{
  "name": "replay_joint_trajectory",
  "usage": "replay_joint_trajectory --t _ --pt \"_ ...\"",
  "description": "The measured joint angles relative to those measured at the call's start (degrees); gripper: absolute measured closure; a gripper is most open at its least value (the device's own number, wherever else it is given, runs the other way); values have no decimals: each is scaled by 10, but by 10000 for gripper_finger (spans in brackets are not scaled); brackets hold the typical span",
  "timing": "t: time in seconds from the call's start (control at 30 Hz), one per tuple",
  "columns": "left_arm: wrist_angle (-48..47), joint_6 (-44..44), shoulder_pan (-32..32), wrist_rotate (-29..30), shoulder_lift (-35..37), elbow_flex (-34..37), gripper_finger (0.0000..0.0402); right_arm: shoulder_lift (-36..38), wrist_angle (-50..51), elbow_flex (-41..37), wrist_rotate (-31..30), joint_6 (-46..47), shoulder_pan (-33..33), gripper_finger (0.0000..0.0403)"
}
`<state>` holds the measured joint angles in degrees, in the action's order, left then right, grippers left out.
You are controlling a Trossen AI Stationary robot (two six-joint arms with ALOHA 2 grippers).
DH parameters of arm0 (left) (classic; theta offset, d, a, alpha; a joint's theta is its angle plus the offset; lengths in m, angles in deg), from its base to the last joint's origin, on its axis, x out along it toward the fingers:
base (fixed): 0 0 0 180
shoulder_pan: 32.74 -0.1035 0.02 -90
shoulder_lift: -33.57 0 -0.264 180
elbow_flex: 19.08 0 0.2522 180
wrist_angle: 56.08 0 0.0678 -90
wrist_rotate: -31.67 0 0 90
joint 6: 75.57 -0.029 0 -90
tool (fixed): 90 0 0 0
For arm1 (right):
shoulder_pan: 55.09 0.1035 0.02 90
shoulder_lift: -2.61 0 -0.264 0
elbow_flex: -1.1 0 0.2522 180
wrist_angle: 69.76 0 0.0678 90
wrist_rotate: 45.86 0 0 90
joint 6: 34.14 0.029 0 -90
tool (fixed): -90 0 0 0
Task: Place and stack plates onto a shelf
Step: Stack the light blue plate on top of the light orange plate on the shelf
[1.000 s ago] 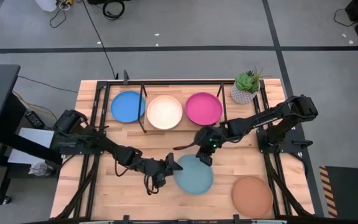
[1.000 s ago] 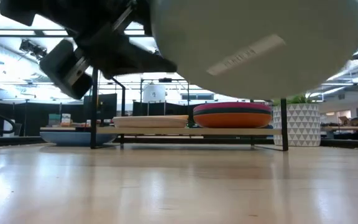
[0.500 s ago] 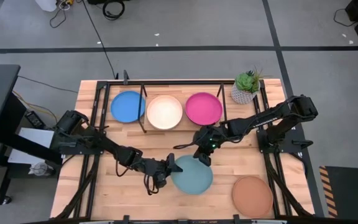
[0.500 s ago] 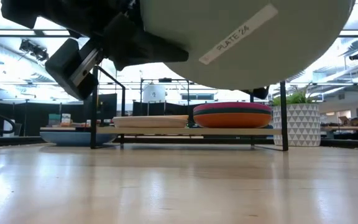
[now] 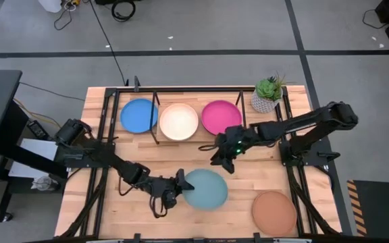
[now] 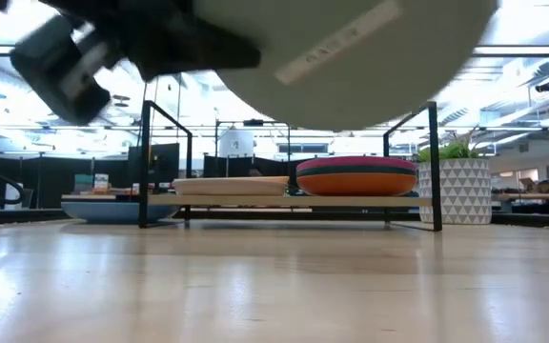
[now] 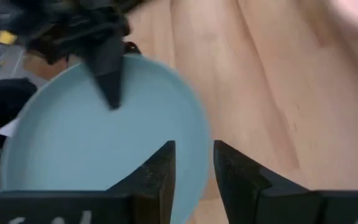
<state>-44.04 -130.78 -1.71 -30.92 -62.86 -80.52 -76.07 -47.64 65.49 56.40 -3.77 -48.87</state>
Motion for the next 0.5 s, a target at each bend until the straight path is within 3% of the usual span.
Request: replay_joint_trajectory --t 0.1,0.27,0.4,0.5 --pt "-50 33 11 96 41 0 346 49 25 0 -56 -12 20 286" --pt "-141 130 2 228 95 0 340 112 81 0 -229 -30 87 286" --pt "-199 240 -39 254 103 0 340 123 102 0 -371 -36 148 286" --pt "-211 281 -76 259 92 0 345 115 109 0 -415 -36 176 286"
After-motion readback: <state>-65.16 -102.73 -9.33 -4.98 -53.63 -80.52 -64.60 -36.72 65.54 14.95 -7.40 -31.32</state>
